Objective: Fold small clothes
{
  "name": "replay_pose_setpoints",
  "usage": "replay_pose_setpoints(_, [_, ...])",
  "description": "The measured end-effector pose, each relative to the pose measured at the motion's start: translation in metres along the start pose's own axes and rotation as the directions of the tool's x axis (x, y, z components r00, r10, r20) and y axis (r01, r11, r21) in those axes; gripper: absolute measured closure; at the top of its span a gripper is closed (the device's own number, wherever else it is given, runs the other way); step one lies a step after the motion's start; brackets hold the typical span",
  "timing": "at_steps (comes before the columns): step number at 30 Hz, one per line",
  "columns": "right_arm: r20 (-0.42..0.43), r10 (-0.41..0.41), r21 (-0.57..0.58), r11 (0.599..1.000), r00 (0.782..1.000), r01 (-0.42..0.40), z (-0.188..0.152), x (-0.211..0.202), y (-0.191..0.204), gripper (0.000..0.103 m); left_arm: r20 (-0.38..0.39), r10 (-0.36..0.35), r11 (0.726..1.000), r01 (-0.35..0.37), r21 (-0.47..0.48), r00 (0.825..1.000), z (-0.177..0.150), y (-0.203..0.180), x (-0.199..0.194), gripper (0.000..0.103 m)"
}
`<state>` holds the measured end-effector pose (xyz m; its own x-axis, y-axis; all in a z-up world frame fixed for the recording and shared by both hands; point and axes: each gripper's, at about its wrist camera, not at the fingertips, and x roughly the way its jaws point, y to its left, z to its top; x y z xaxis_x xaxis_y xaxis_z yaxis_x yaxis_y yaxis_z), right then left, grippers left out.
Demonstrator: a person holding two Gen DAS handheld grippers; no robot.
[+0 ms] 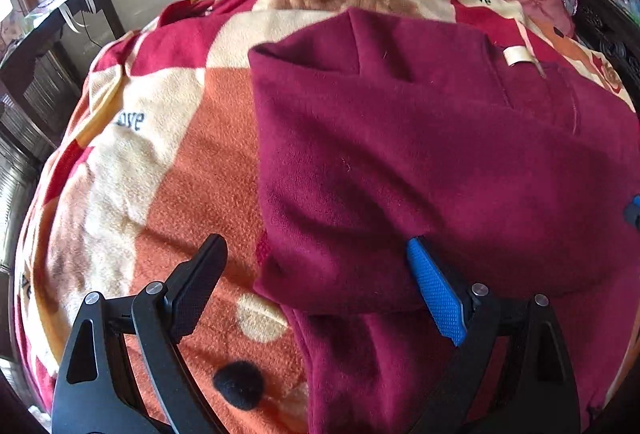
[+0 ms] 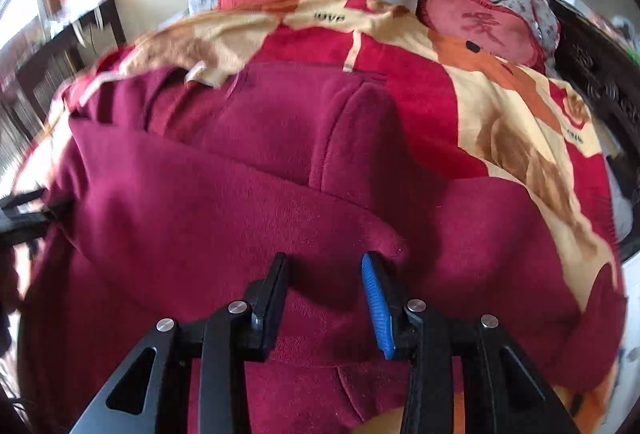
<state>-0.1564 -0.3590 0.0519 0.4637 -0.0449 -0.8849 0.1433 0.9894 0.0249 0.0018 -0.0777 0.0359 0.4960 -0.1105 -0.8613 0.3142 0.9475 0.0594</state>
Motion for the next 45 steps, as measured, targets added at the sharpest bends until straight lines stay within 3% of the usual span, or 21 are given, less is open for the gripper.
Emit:
replay_pose_setpoints(4, [0.046, -0.015, -0.006, 1.0, 0.999, 0.015, -0.003, -0.022, 0.003, 0.066, 0.035, -0.007, 1.0, 0.007, 0.0, 0.999, 0.001, -0.003, -0.017, 0.012])
replay_pose_setpoints(7, [-0.032, -0.041, 0.042, 0.998, 0.999, 0.043, -0.008, -0.004, -0.004, 0.066, 0.03, -0.014, 1.0, 0.013, 0.018, 0.999, 0.003, -0.014, -0.021, 0.012])
replay_pose_setpoints(9, [-0.025, 0.024, 0.111, 0.994, 0.999, -0.021, -0.014, -0.007, -0.016, 0.066, 0.035, -0.017, 0.999, 0.015, 0.031, 0.999, 0.001, -0.021, -0.027, 0.012])
replay_pose_setpoints(12, [0.016, 0.029, 0.183, 0.983, 0.999, -0.032, -0.013, -0.03, -0.039, 0.065, 0.052, -0.02, 0.999, 0.018, 0.042, 0.998, -0.001, -0.027, -0.035, 0.012])
replay_pose_setpoints(15, [0.05, -0.069, 0.257, 0.965, 0.996, 0.054, -0.014, -0.051, -0.075, 0.059, 0.058, -0.029, 0.999, 0.027, 0.047, 0.998, -0.002, -0.034, -0.039, 0.012])
replay_pose_setpoints(18, [-0.018, -0.224, 0.353, 0.91, 0.974, 0.216, -0.02, -0.053, -0.119, 0.058, 0.044, -0.04, 0.998, 0.038, 0.045, 0.998, -0.003, -0.039, -0.039, 0.012])
replay_pose_setpoints(21, [-0.114, -0.286, 0.4, 0.864, 0.951, 0.307, -0.029, -0.037, -0.154, 0.058, 0.029, -0.042, 0.998, 0.04, 0.052, 0.999, -0.005, -0.045, -0.037, 0.012])
replay_pose_setpoints(23, [-0.141, -0.283, 0.429, 0.846, 0.949, 0.316, -0.031, -0.029, -0.171, 0.058, 0.024, -0.035, 0.997, 0.034, 0.064, 0.999, -0.007, -0.049, -0.037, 0.012])
replay_pose_setpoints(26, [-0.131, -0.278, 0.435, 0.846, 0.952, 0.307, -0.038, -0.032, -0.184, 0.089, 0.024, -0.026, 0.997, 0.024, 0.073, 0.999, -0.009, -0.052, -0.038, 0.012])
replay_pose_setpoints(27, [-0.119, -0.268, 0.449, 0.844, 0.956, 0.293, -0.04, -0.036, -0.188, 0.095, 0.025, -0.023, 0.997, 0.021, 0.072, 0.999, -0.008, -0.051, -0.038, 0.012])
replay_pose_setpoints(33, [0.043, -0.245, 0.505, 0.842, 0.969, 0.19, -0.056, -0.105, -0.209, 0.098, 0.022, -0.023, 0.998, 0.022, 0.056, 0.999, -0.007, -0.049, -0.038, 0.012])
replay_pose_setpoints(35, [0.048, -0.246, 0.456, 0.868, 0.968, 0.197, -0.074, -0.132, -0.203, 0.098, 0.022, -0.029, 0.998, 0.028, 0.049, 0.999, -0.007, -0.049, -0.038, 0.012])
replay_pose_setpoints(37, [-0.029, -0.291, 0.428, 0.861, 0.956, 0.275, -0.102, -0.144, -0.202, 0.098, 0.016, -0.037, 0.998, 0.036, 0.048, 0.999, -0.008, -0.049, -0.036, 0.012])
replay_pose_setpoints(39, [-0.126, -0.265, 0.45, 0.844, 0.956, 0.294, -0.14, -0.149, -0.209, 0.096, 0.008, -0.04, 0.998, 0.039, 0.053, 0.999, -0.009, -0.051, -0.033, 0.012])
replay_pose_setpoints(42, [-0.205, -0.331, 0.491, 0.779, 0.921, 0.389, -0.186, -0.166, -0.221, 0.09, 0.0, -0.043, 0.997, 0.043, 0.063, 0.999, -0.011, -0.054, -0.03, 0.012])
replay_pose_setpoints(43, [-0.2, -0.336, 0.523, 0.758, 0.92, 0.391, -0.195, -0.172, -0.228, 0.09, -0.001, -0.043, 0.997, 0.043, 0.066, 0.999, -0.011, -0.056, -0.03, 0.012])
replay_pose_setpoints(45, [-0.125, -0.286, 0.618, 0.727, 0.95, 0.3, -0.202, -0.189, -0.237, 0.081, 0.001, -0.045, 0.996, 0.045, 0.072, 0.999, -0.012, -0.06, -0.031, 0.012])
